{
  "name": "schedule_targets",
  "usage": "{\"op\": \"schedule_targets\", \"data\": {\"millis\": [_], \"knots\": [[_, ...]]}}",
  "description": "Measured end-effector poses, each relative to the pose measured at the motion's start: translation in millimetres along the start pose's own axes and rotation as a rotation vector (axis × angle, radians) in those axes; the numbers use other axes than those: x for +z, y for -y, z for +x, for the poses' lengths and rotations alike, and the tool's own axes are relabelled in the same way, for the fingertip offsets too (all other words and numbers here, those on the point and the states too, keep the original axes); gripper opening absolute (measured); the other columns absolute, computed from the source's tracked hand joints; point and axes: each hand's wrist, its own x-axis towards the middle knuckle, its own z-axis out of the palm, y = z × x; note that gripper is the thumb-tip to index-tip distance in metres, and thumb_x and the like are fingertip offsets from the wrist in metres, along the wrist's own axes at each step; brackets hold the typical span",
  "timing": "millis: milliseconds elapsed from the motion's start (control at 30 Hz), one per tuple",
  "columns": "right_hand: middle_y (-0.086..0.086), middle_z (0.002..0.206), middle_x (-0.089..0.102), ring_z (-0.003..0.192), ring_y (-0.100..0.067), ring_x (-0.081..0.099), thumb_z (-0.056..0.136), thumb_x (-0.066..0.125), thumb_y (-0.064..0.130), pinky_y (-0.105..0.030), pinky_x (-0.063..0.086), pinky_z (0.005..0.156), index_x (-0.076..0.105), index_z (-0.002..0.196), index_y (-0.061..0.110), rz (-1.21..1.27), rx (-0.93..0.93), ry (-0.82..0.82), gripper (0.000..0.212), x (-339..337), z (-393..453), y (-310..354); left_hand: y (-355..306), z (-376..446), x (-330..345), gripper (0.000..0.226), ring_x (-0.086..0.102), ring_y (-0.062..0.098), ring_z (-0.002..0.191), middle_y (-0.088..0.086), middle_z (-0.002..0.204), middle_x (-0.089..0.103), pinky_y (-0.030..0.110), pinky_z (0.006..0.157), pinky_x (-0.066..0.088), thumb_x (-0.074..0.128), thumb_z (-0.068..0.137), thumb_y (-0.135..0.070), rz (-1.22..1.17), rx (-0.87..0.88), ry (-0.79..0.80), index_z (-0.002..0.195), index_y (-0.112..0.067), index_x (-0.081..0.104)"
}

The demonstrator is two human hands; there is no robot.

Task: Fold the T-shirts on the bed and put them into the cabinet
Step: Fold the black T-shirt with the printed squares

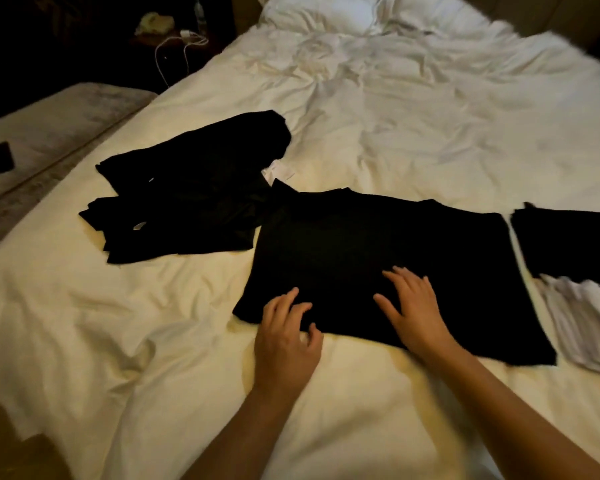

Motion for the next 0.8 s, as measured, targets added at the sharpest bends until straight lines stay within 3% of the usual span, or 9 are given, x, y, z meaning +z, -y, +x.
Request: {"op": "schedule_targets", "data": {"millis": [167, 300, 400, 500, 600, 700, 800], "knots": [[-0.005, 0.15, 0.046, 0.148, -0.021, 0.023, 0.096, 0.048, 0.053, -0.039, 0.018, 0.121, 0.056, 0.137, 0.013, 0.057, 0.064, -0.164, 0.058, -7, -66, -35, -18, -16, 1, 0.056, 0.05, 0.017, 0.131, -0.001, 0.138, 0.06, 0.031, 0.09, 0.054, 0.05, 0.077, -0.037, 0.066, 0.103, 0.189, 0.126, -0.017, 0.068], [-0.012, 0.135, 0.058, 0.138, -0.033, 0.039, 0.086, 0.054, 0.061, -0.048, 0.04, 0.11, 0.066, 0.124, 0.004, -0.014, 0.02, -0.288, 0.07, -8, -110, -52, -17, -12, 9, 0.05, 0.054, 0.024, 0.13, 0.005, 0.137, 0.061, 0.043, 0.094, 0.054, 0.043, 0.088, -0.031, 0.176, 0.121, 0.219, 0.129, -0.015, 0.066], [-0.013, 0.129, 0.063, 0.127, -0.034, 0.046, 0.09, 0.051, 0.048, -0.048, 0.05, 0.098, 0.068, 0.122, 0.003, -0.039, 0.031, -0.362, 0.057, -7, -125, -57, -10, -8, 16, 0.041, 0.053, 0.026, 0.131, 0.007, 0.138, 0.061, 0.047, 0.092, 0.052, 0.057, 0.088, -0.019, 0.229, 0.121, 0.209, 0.127, -0.014, 0.067], [-0.015, 0.129, 0.062, 0.122, -0.03, 0.044, 0.094, 0.053, 0.021, -0.043, 0.058, 0.078, 0.064, 0.126, 0.001, 0.046, 0.054, -0.424, 0.039, -5, -120, -55, -6, -5, 20, 0.053, 0.052, 0.031, 0.133, 0.011, 0.14, 0.059, 0.049, 0.096, 0.05, 0.075, 0.079, 0.002, 0.218, 0.071, 0.19, 0.13, -0.011, 0.065], [-0.017, 0.13, 0.06, 0.124, -0.031, 0.042, 0.085, 0.068, -0.006, -0.048, 0.053, 0.092, 0.06, 0.131, 0.0, 0.111, 0.072, -0.419, 0.047, -3, -105, -56, -3, -2, 18, 0.055, 0.056, 0.034, 0.128, 0.013, 0.134, 0.062, 0.047, 0.096, 0.052, 0.076, 0.073, 0.013, 0.2, 0.054, 0.133, 0.124, -0.007, 0.069], [-0.018, 0.127, 0.062, 0.129, -0.03, 0.04, 0.081, 0.071, -0.01, -0.048, 0.044, 0.104, 0.067, 0.119, -0.001, 0.116, 0.079, -0.406, 0.04, 2, -96, -57, -4, -2, 14, 0.048, 0.056, 0.031, 0.129, 0.012, 0.133, 0.064, 0.04, 0.101, 0.049, 0.07, 0.079, 0.014, 0.132, 0.036, 0.084, 0.124, -0.005, 0.069], [-0.015, 0.122, 0.066, 0.128, -0.029, 0.047, 0.082, 0.072, -0.008, -0.043, 0.041, 0.105, 0.07, 0.112, 0.0, 0.193, 0.07, -0.407, 0.031, 5, -99, -62, -7, -5, 9, 0.044, 0.053, 0.023, 0.131, 0.007, 0.134, 0.062, 0.02, 0.107, 0.035, 0.06, 0.089, 0.012, -0.025, -0.066, 0.07, 0.128, -0.009, 0.067]]}}
